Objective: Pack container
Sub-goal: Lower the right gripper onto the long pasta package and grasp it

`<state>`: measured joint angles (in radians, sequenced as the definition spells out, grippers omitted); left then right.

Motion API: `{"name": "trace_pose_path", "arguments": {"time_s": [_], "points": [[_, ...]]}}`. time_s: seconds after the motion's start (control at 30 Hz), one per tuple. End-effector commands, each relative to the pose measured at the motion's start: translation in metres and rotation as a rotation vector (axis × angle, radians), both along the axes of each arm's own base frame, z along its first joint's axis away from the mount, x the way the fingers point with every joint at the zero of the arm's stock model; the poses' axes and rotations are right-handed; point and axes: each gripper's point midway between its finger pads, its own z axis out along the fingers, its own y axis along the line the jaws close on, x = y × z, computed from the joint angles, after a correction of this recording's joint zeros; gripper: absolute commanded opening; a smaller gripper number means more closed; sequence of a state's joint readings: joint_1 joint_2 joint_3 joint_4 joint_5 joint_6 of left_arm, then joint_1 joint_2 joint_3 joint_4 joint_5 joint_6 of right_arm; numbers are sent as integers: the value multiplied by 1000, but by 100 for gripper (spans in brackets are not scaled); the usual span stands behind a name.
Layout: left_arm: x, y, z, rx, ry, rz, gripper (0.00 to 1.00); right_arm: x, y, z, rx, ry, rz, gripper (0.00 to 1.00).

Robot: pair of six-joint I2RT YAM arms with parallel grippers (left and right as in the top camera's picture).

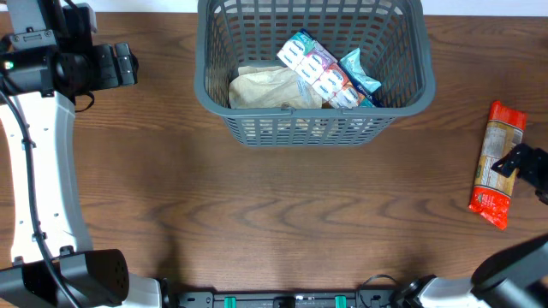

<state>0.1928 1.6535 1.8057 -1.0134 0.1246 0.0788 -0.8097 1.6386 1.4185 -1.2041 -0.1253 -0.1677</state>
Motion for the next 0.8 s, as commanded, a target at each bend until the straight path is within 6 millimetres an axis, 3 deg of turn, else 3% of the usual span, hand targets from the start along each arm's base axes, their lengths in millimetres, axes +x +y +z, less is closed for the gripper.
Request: {"name": "trace_pose_path", "arguments": {"time_s": [0.0,0.2,0.43,0.6,0.77], "points": [[0,2,-4,4,11,0,99,7,-6,-26,37,20,72,99],[0,1,-4,3,11,1,99,19,-30,-53,4,68,160,99],[0,1,-4,-19,9,27,99,49,-64,-47,-156,27,235,99],[0,1,-4,-21,8,29,99,64,-75,-45,-218,-9,242,99],[0,1,-4,-23,8,32,99,71,-72,-61,-195,0,246,99]]}}
